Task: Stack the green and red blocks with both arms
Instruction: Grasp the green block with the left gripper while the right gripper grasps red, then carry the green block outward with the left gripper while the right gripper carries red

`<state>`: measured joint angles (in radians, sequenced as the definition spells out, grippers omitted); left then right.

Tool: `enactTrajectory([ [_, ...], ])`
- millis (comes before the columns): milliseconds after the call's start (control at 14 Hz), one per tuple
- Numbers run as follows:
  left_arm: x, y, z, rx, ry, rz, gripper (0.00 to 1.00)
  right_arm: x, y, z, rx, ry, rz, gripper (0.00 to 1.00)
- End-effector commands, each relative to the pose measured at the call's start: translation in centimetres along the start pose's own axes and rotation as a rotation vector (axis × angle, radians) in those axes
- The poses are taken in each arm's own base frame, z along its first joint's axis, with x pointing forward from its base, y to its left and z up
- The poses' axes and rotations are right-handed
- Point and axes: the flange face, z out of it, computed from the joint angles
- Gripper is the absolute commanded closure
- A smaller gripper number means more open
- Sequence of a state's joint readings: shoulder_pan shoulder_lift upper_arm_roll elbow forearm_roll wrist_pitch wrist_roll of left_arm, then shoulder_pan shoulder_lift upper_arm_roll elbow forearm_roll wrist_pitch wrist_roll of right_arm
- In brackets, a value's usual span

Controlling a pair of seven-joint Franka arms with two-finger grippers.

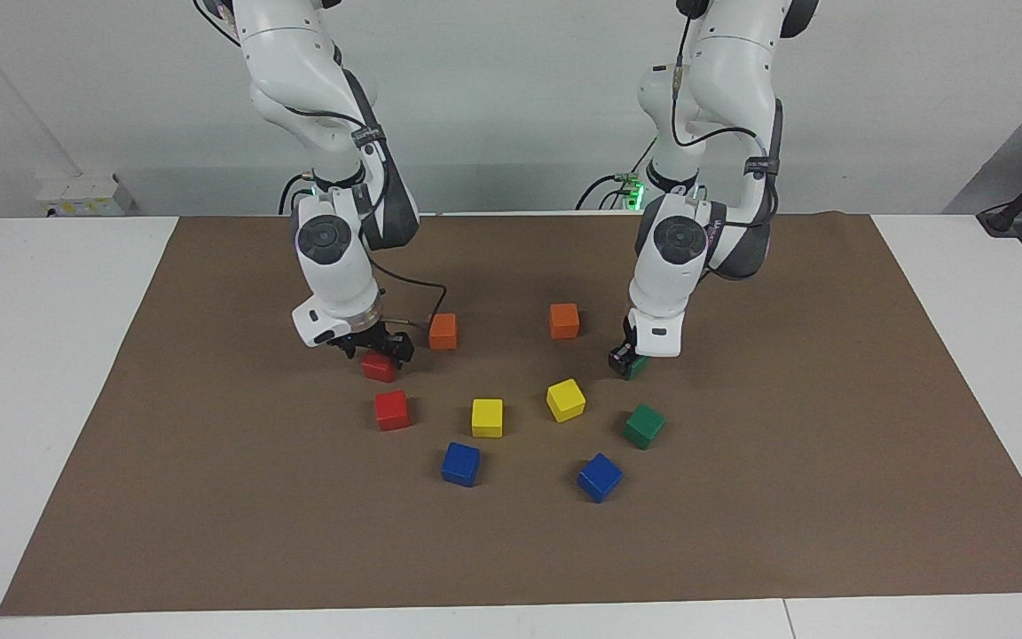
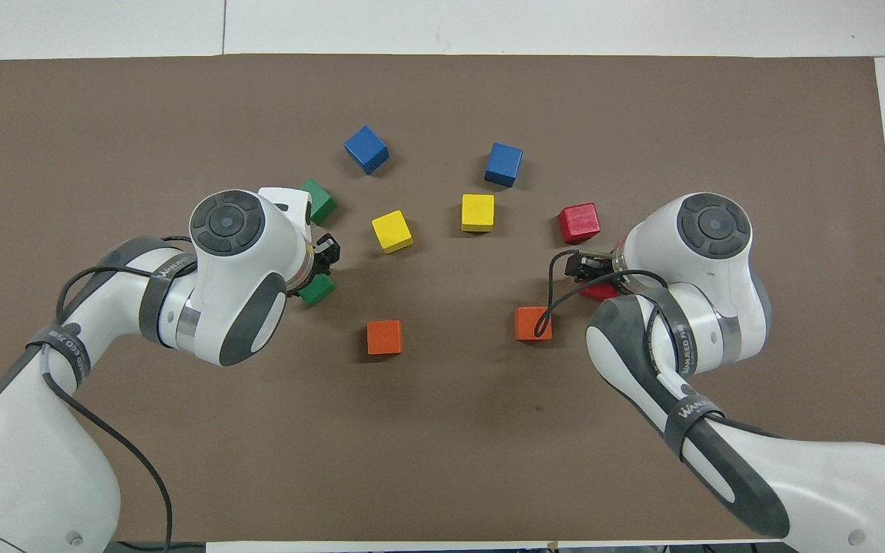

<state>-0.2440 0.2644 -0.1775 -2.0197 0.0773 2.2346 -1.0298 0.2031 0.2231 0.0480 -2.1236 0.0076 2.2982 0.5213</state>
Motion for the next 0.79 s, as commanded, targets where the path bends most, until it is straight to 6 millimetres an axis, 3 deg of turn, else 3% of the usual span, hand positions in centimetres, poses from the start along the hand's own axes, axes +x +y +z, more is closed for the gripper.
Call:
enactTrajectory([
  [0, 1.1, -2.2, -4.0, 0.039, 0.012, 0.093, 1.0, 0.0, 0.0, 0.5, 0.013, 0.011, -0.002, 0.86],
  [71, 1.6, -3.1, -5.0, 0.051, 0.007, 0.124, 1.0, 0.0, 0.0, 0.5, 0.012, 0.009, -0.005, 1.0],
  [214, 3.4, -5.3, -6.4, 0.061, 0.001, 0.214, 1.0, 0.1, -0.2, 0.2, 0.01, 0.006, -0.009, 1.0],
  [286, 4.9, -6.7, -6.8, 0.056, -0.002, 0.265, 1.0, 0.5, -0.3, -0.9, 0.014, 0.002, 0.006, 1.0],
  [429, 8.5, -9.9, -7.1, 0.042, -0.005, 0.395, 1.0, 2.3, -0.4, -5.9, -0.001, -0.031, 0.004, 1.0],
  [500, 10.1, -11.5, -7.1, 0.036, -0.007, 0.461, 1.0, 3.3, 0.5, -8.1, -0.001, -0.022, -0.04, 1.0],
  [571, 11.4, -13.1, -7.1, 0.029, -0.014, 0.495, 1.0, 4.4, 2.8, -9.2, 0.009, -0.005, -0.114, 1.0],
  [714, 12.9, -14.1, -7.3, -0.012, 0.001, 0.56, 1.0, 6.6, 7.6, -9.9, 0.014, 0.023, -0.241, 1.0],
])
